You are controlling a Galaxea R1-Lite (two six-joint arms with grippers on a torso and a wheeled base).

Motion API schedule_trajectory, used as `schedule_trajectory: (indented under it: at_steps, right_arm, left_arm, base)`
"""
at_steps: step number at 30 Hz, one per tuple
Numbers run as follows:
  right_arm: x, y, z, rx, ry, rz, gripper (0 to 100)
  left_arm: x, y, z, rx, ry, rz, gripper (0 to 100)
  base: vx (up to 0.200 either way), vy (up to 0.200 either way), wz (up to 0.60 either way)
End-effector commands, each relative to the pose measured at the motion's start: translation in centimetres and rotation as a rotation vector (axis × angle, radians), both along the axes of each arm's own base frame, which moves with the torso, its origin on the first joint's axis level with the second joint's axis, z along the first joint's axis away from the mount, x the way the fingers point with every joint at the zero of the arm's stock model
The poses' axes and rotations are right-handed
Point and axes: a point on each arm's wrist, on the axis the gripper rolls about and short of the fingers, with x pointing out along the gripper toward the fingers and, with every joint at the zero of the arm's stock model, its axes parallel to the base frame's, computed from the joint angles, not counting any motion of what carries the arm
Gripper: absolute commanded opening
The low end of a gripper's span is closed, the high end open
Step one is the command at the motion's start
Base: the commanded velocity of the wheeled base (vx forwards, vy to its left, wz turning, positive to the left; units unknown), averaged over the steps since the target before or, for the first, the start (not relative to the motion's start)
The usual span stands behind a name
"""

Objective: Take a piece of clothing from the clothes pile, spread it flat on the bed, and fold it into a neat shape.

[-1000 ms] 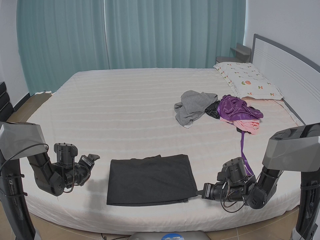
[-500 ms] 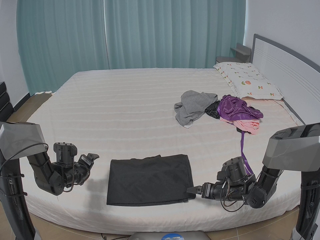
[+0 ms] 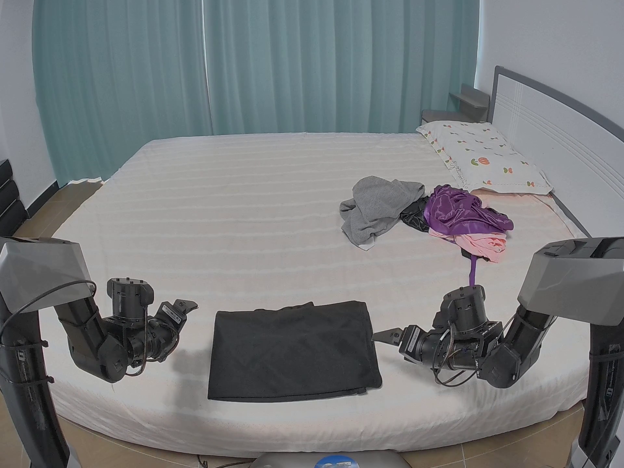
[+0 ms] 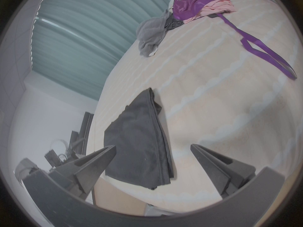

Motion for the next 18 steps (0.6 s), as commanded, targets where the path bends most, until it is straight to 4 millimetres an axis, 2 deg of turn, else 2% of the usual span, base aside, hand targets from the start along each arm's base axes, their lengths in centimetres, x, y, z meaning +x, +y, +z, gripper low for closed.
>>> schedule_trajectory:
  at_steps: [1, 6, 12, 18]
  right_arm:
    - [1.1, -0.3, 0.5, 0.044, -0.012, -0.048, 100]
    - [1.3, -0.2, 0.6, 0.080, -0.004, -0.073, 100]
    - [1.3, 0.0, 0.3, 0.087, -0.019, -0.070, 100]
    - [1.1, 0.1, 0.1, 0.081, -0.012, -0.066, 100]
  left_arm:
    - [-0.1, -0.3, 0.0, -0.003, 0.003, -0.009, 100]
    - [-0.1, -1.2, 0.0, -0.002, 0.003, -0.033, 100]
    - [-0.2, -1.7, 0.0, 0.000, 0.001, -0.052, 100]
    - [0.0, -2.3, 0.0, 0.002, -0.006, -0.068, 100]
  base:
    - [0.000, 0.000, 0.00]
    - [0.000, 0.000, 0.00]
    - [0.000, -0.200, 0.00]
    - [0.000, 0.000, 0.00]
